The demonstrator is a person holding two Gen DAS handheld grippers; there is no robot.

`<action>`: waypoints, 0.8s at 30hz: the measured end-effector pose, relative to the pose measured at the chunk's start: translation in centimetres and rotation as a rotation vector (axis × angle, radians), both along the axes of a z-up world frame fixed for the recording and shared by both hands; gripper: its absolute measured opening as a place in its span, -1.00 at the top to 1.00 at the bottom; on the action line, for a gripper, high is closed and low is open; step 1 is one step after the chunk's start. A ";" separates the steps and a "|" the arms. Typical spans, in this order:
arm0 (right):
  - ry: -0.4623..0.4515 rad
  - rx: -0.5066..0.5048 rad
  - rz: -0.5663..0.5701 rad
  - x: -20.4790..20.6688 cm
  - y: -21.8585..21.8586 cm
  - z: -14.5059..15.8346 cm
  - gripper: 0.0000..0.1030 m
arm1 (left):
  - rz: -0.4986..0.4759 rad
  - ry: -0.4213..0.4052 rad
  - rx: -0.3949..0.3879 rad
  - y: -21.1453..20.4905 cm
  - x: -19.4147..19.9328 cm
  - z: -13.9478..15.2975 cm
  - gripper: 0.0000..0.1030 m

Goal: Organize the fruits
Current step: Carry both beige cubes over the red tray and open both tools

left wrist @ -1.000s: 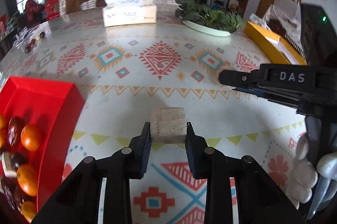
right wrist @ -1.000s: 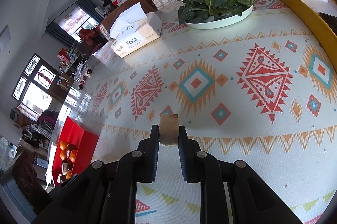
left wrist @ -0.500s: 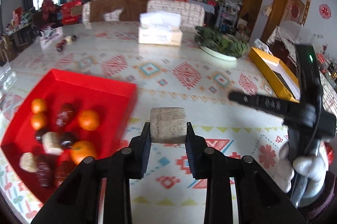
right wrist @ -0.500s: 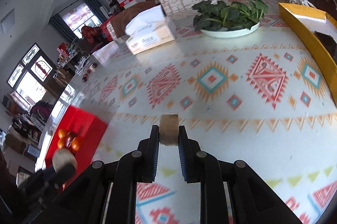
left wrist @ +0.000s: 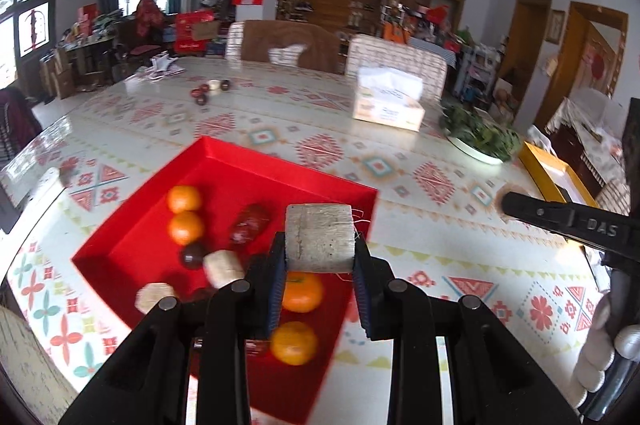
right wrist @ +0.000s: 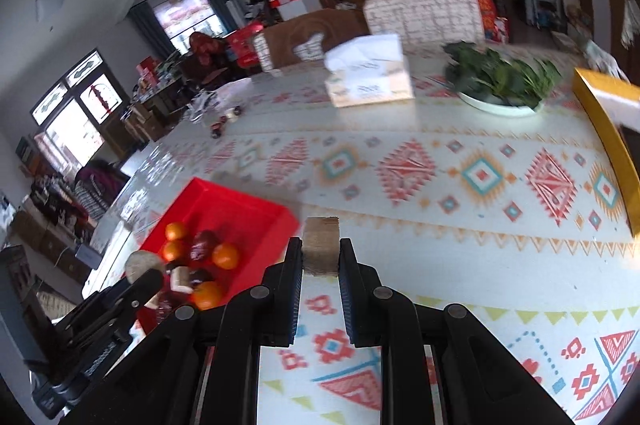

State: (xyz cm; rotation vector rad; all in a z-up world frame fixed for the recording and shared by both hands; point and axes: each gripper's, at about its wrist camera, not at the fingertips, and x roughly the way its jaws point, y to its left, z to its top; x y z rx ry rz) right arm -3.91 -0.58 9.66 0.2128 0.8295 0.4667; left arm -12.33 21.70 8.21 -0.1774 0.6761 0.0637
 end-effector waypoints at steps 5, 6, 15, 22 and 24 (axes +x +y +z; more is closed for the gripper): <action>-0.026 -0.023 0.055 -0.3 3.0 1.2 0.62 | 0.030 0.001 -0.006 2.0 -0.4 -0.3 0.43; -0.031 -0.028 0.069 -0.2 3.8 1.5 0.62 | 0.035 0.002 -0.006 2.4 -0.4 -0.4 0.43; -0.019 -0.061 0.166 0.8 9.7 1.5 0.62 | 0.093 0.020 0.023 6.5 0.8 -0.9 0.43; 0.030 -0.080 0.222 2.5 14.0 -0.6 0.62 | 0.152 0.054 0.050 10.5 2.5 -1.9 0.43; 0.045 -0.087 0.233 3.0 15.0 -1.3 0.62 | 0.163 0.069 0.052 11.4 3.0 -2.4 0.43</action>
